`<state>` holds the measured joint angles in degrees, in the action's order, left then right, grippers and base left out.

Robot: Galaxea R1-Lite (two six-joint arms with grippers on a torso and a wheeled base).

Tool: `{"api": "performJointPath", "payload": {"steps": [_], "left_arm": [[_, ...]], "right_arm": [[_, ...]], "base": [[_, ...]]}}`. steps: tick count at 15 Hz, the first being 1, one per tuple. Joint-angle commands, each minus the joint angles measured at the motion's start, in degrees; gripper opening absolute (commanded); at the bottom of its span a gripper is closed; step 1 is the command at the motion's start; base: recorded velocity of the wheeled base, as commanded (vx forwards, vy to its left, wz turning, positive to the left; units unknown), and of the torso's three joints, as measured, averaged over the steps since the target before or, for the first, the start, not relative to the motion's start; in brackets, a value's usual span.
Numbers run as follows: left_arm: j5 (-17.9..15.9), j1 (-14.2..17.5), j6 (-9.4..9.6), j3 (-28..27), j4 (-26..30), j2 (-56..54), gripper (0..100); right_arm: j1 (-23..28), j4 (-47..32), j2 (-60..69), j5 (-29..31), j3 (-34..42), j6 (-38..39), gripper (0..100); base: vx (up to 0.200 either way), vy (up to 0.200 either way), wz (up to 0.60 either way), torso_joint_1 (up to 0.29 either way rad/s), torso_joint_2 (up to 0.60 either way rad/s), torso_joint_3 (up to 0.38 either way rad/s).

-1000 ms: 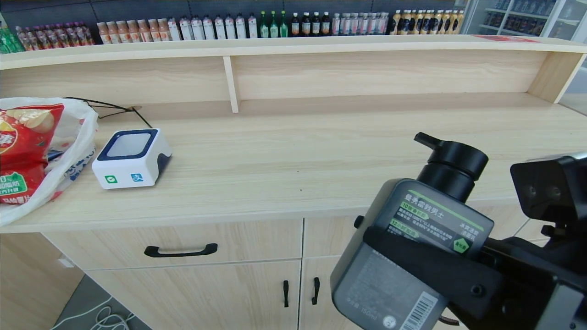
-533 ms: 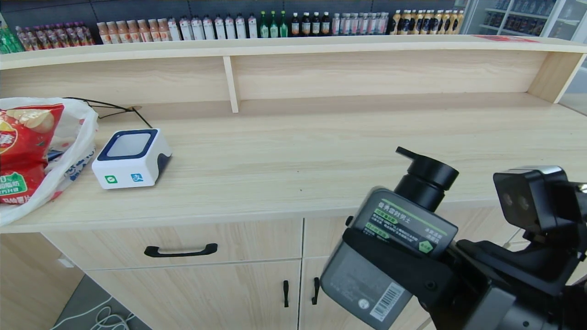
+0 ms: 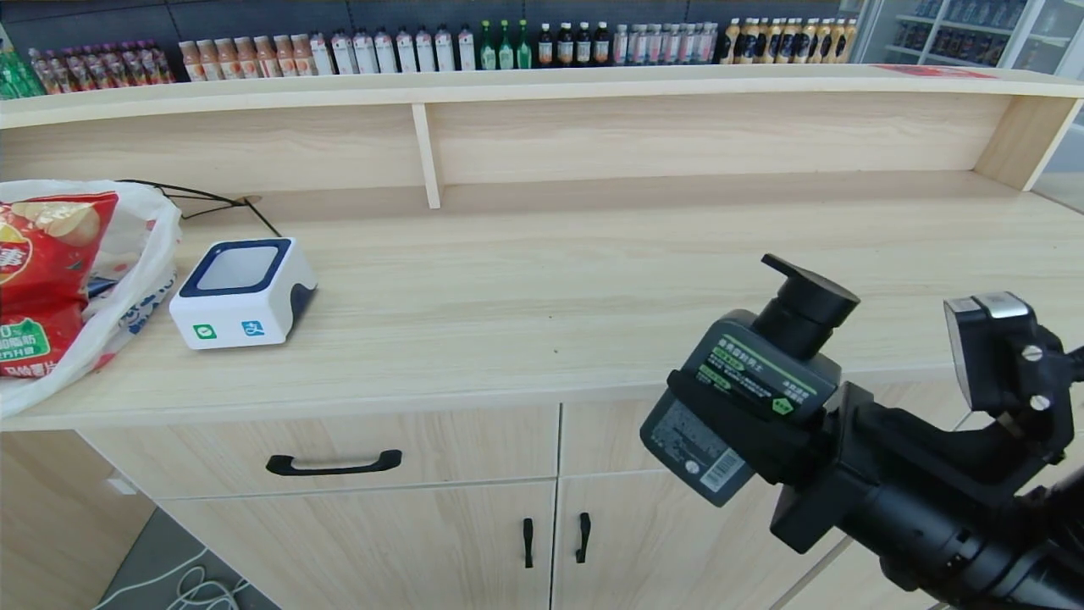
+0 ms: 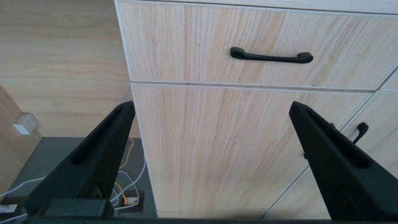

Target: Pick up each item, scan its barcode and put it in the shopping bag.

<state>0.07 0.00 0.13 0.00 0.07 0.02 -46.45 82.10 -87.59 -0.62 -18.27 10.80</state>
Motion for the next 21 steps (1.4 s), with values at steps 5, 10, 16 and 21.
{"api": "performJointPath", "payload": {"steps": [5,10,16,21], "left_arm": [[0.0,-0.1,0.04,0.0,0.0,0.0,100],[0.0,-0.1,0.22,0.0,0.0,0.0,100],[0.0,-0.1,0.04,0.0,0.0,0.0,100],[0.0,-0.1,0.22,0.0,0.0,0.0,100]], "right_arm": [[11.7,0.0,0.1,1.9,0.9,-9.7,0],[17.5,0.1,0.0,2.1,-0.8,-14.1,0],[17.4,0.4,2.6,9.3,-4.5,-19.0,0],[17.4,2.3,3.1,9.2,-3.3,-19.2,0]], "base": [[0.000,0.000,0.00,0.000,0.00,0.000],[0.000,0.000,0.00,0.000,0.00,0.000],[0.000,0.000,0.00,0.000,0.00,0.000],[0.000,0.000,0.00,0.000,0.00,0.000]]}}
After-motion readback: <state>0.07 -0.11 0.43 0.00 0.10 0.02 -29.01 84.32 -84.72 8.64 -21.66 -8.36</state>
